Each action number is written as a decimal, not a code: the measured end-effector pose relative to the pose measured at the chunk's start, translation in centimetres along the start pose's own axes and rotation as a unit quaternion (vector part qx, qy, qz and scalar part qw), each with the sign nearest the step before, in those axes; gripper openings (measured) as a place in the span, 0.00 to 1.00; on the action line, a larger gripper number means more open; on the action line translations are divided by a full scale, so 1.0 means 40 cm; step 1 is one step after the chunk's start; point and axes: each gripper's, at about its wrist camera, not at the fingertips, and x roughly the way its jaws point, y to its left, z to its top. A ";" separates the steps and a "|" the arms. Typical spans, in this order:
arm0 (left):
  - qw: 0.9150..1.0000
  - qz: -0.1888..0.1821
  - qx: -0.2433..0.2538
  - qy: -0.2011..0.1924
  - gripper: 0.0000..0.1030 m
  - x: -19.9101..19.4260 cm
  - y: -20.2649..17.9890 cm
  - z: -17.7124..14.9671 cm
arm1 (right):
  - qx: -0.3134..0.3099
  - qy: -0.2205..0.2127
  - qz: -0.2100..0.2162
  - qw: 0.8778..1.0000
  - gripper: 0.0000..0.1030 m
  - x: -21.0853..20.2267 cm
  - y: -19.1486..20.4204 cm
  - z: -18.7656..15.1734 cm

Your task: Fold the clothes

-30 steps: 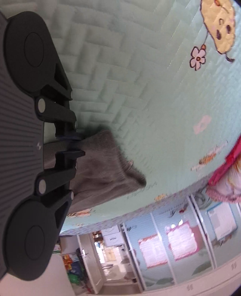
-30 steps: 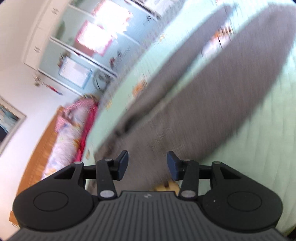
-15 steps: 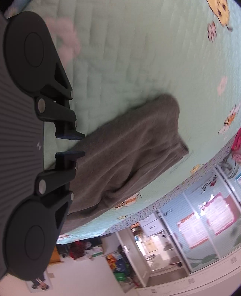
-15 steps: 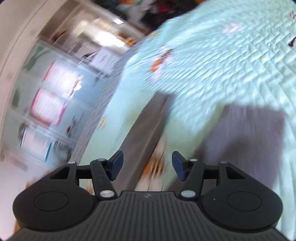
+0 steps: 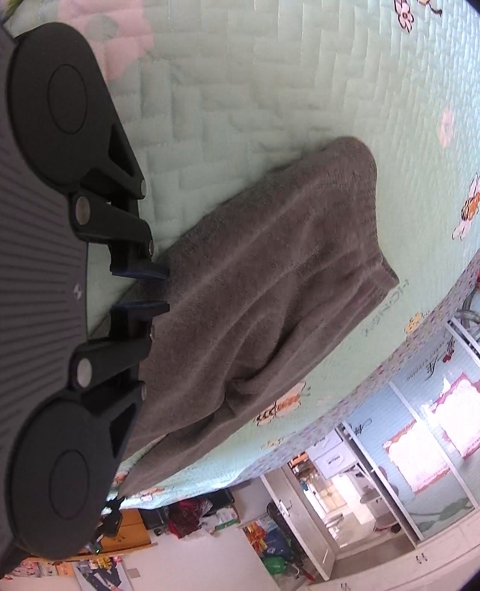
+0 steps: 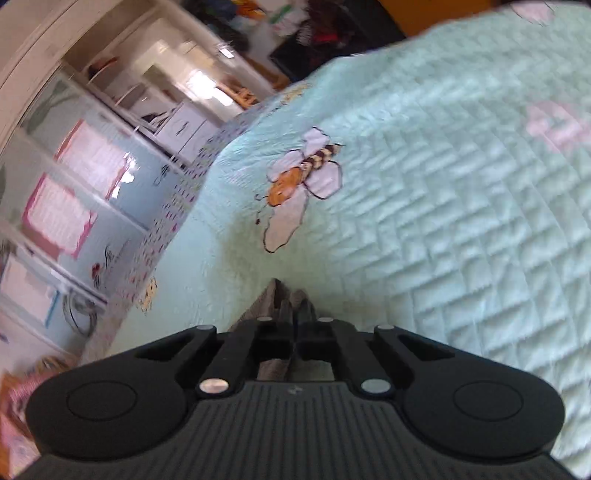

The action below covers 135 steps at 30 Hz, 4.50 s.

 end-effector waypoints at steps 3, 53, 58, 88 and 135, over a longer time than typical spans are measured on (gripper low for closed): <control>1.000 -0.013 -0.003 0.004 0.10 0.005 -0.005 -0.008 | 0.027 -0.002 -0.011 1.000 0.34 -0.055 0.001 -0.032; 0.970 -0.169 -0.173 0.028 0.06 0.181 0.039 -0.033 | -0.712 0.382 0.255 0.531 0.12 0.193 1.039 -0.864; 0.965 -0.156 -0.206 0.037 0.05 0.170 0.055 -0.047 | -0.703 0.371 0.260 0.548 0.06 0.199 1.043 -0.848; 0.979 -0.133 -0.149 0.051 0.07 0.165 0.039 -0.047 | -0.401 0.144 0.116 0.897 0.59 -0.423 0.371 -0.511; 0.978 -0.017 -0.187 -0.096 0.24 -0.001 0.211 0.185 | 0.018 -0.026 -0.003 0.999 0.24 -0.590 -0.102 -0.335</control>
